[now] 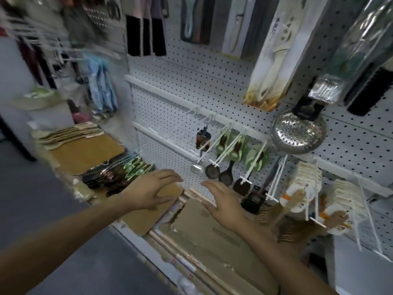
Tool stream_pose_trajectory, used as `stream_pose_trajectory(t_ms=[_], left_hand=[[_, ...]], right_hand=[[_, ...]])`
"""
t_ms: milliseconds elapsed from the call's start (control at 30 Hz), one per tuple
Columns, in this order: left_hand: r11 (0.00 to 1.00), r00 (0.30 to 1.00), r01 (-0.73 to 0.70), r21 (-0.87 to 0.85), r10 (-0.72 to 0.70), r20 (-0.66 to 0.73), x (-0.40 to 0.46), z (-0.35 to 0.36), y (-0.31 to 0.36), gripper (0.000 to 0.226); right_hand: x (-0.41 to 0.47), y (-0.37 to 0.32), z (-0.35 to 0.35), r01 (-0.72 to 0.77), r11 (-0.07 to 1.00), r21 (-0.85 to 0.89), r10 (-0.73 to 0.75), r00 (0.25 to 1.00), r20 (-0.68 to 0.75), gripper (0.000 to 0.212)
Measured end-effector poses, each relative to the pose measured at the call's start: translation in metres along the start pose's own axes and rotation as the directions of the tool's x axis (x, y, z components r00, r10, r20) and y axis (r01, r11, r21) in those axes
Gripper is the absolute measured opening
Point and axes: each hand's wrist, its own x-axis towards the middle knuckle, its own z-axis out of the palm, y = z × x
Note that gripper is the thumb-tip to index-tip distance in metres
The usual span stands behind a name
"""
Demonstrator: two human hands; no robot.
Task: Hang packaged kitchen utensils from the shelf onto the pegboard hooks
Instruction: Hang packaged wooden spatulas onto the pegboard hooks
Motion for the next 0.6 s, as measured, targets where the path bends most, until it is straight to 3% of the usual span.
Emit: stream_pose_trajectory(t_ms=[100, 600], left_hand=[[0.997, 0.999, 0.030, 0.070, -0.028, -0.025, -0.032, -0.031, -0.036, 0.059], [0.973, 0.974, 0.211, 0.097, -0.201, -0.103, -0.183, -0.158, -0.190, 0.059]], right_hand=[[0.036, -0.042, 0.013, 0.044, 0.999, 0.020, -0.043, 0.999, -0.014, 0.053], [0.197, -0.239, 0.088, 0.250, 0.967, -0.042, -0.250, 0.968, 0.015, 0.059]])
